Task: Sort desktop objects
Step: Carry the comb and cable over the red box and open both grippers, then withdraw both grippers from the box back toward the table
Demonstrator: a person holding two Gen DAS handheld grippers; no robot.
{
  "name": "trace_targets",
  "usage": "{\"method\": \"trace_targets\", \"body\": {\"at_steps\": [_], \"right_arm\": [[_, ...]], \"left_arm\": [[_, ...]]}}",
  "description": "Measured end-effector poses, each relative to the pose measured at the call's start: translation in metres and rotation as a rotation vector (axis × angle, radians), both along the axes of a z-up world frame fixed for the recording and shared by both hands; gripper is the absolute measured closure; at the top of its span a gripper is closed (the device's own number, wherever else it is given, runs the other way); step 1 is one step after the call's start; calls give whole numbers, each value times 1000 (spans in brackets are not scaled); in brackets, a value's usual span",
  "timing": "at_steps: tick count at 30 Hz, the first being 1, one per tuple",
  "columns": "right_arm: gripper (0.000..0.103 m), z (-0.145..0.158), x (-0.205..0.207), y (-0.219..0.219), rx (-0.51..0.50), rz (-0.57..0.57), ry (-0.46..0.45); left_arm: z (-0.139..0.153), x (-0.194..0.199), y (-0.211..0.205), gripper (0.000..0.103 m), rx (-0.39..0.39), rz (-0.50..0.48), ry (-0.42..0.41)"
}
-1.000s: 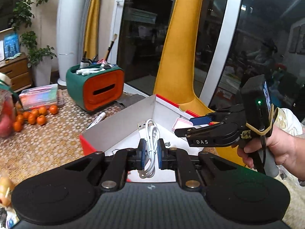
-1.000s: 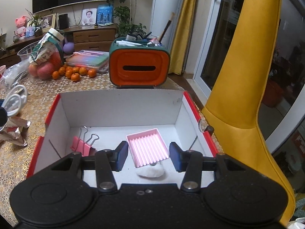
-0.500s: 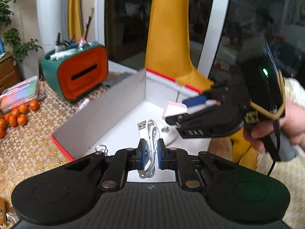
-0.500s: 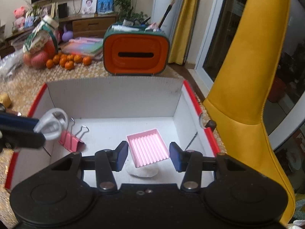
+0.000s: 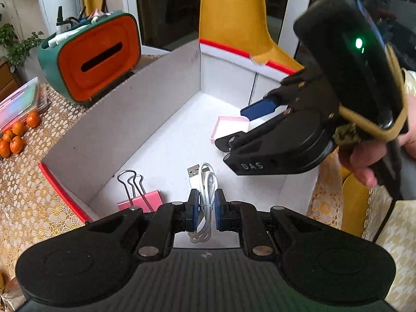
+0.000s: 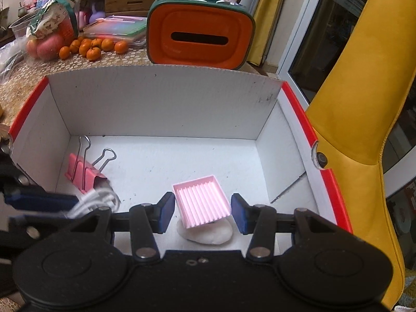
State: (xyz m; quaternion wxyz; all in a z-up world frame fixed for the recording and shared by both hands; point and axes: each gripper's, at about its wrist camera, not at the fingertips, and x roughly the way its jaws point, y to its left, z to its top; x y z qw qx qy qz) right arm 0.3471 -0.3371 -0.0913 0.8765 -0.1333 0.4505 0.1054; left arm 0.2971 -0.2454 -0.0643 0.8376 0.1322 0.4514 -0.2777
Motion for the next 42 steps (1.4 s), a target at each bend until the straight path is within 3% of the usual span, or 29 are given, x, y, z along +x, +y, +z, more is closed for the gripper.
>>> {"method": "trace_targets", "body": {"at_steps": [11, 18, 30, 34, 35, 37, 38, 42], "right_arm": [[56, -2, 3, -3, -5, -5, 44], [40, 0, 2, -5, 11, -29, 32], [32, 9, -2, -10, 47, -63, 11], [31, 13, -6, -9, 54, -61, 6], [31, 14, -7, -8, 58, -60, 5], [31, 17, -8, -7, 63, -61, 0], [31, 18, -10, -7, 67, -61, -4], [31, 25, -15, -5, 75, -67, -34]], "left_arm": [[-11, 2, -3, 92, 30, 5, 42], [-10, -2, -3, 92, 32, 20, 18], [0, -15, 3, 90, 0, 46, -27], [4, -19, 7, 85, -28, 52, -33], [6, -20, 8, 81, -37, 51, -34], [9, -23, 9, 55, -48, 47, -37], [11, -25, 10, 29, -52, 53, -45], [15, -30, 17, 26, -80, 67, -48]]}}
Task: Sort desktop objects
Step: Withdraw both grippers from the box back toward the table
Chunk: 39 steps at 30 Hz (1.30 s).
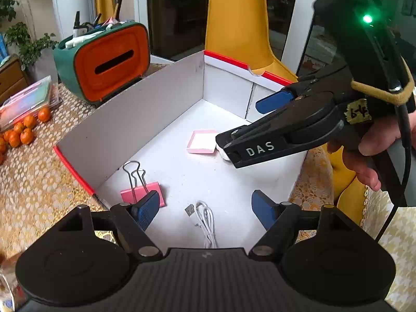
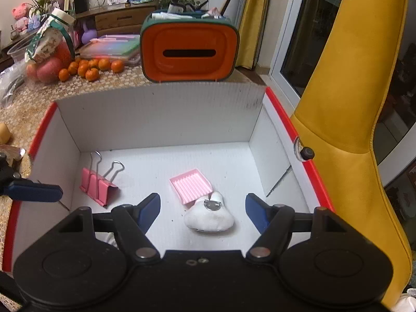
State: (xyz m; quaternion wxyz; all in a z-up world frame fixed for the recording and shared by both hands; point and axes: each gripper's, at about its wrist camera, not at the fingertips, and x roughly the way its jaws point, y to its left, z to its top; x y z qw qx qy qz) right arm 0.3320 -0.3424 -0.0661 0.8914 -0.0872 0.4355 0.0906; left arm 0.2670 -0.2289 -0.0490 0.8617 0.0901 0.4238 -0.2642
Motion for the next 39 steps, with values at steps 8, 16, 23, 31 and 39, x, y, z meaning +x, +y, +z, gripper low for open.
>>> {"method": "trace_targets", "body": {"at_steps": [8, 16, 23, 31, 39], "right_arm": [[24, 10, -13, -1, 31, -5, -22], [19, 26, -37, 2, 75, -7, -54], [15, 46, -70, 13, 100, 35, -105], [14, 70, -108, 30, 130, 53, -155], [12, 88, -139, 63, 160, 100, -185]], "left_arm": [[13, -18, 17, 26, -54, 23, -22], [31, -45, 36, 26, -82, 44, -61], [47, -74, 60, 26, -105, 92, -91], [62, -114, 91, 26, -111, 131, -145], [73, -151, 132, 26, -120, 214, -148]]}}
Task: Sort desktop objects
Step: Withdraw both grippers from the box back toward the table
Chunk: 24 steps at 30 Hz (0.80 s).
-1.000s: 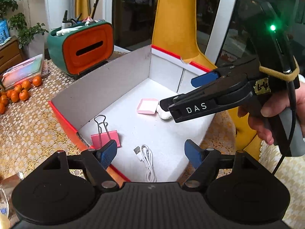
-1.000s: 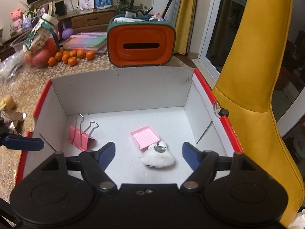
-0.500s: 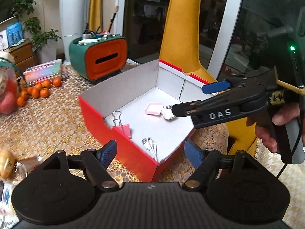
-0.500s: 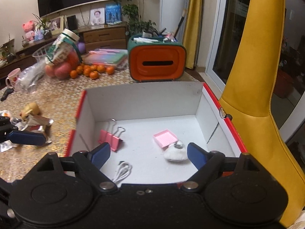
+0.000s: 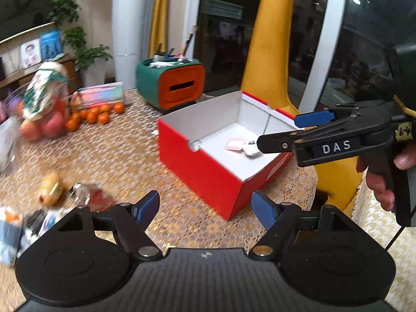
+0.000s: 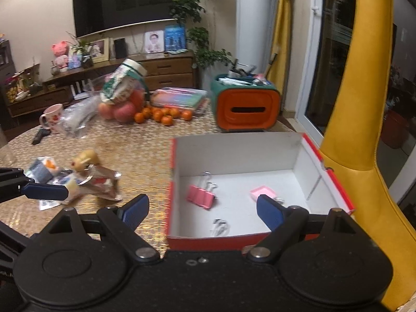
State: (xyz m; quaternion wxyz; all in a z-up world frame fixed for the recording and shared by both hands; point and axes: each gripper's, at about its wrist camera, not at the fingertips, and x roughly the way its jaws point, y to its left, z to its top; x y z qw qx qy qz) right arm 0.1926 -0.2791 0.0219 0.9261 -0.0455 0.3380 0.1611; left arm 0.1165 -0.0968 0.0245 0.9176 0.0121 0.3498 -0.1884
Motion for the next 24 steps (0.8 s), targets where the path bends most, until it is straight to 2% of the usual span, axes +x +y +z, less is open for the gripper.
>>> {"method": "trace_targets", "body": {"at_steps": [11, 14, 19, 23, 24], "right_arm": [[10, 7, -30, 60, 11, 77, -6], [10, 7, -35, 75, 14, 88, -9], [10, 1, -36, 100, 20, 96, 1], [10, -7, -33, 122, -1, 111, 3], [9, -8, -32, 126, -3, 116, 5]], "left_arm": [[0, -35, 63, 26, 8, 119, -30], [-4, -40, 80, 20, 8, 146, -27], [-7, -47, 108, 17, 4, 193, -31], [-14, -45, 130, 9, -6, 233, -27], [-16, -44, 135, 4, -8, 242, -27]]}}
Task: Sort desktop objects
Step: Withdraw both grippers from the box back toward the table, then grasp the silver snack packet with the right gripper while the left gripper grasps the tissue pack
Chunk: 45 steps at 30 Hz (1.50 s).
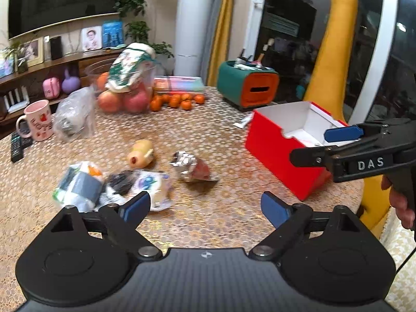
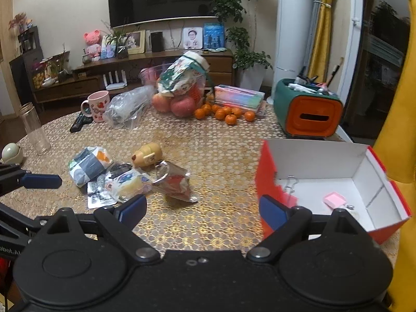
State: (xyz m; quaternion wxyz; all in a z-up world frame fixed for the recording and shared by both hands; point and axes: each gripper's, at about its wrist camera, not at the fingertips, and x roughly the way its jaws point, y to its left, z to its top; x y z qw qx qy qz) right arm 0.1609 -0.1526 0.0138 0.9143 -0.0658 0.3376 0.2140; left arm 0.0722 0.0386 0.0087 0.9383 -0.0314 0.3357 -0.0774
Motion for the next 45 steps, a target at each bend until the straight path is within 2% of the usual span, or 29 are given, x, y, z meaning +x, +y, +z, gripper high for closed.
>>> {"method": "trace_targets", "body": {"at_steps": [2, 16, 28, 39, 45], "right_arm": [[7, -3, 2, 9, -7, 5, 0], [6, -31, 33, 45, -28, 4, 42], [6, -64, 74, 72, -74, -11, 75], [6, -89, 105, 99, -121, -15, 59], [6, -100, 122, 109, -104, -21, 94]], "left_arm": [[-4, 2, 10, 0, -4, 15, 0], [-29, 26, 79, 0, -6, 102, 20], [-62, 66, 124, 0, 56, 133, 60], [-82, 106, 148, 0, 105, 140, 91], [-94, 121, 154, 0, 94, 135, 117]]}}
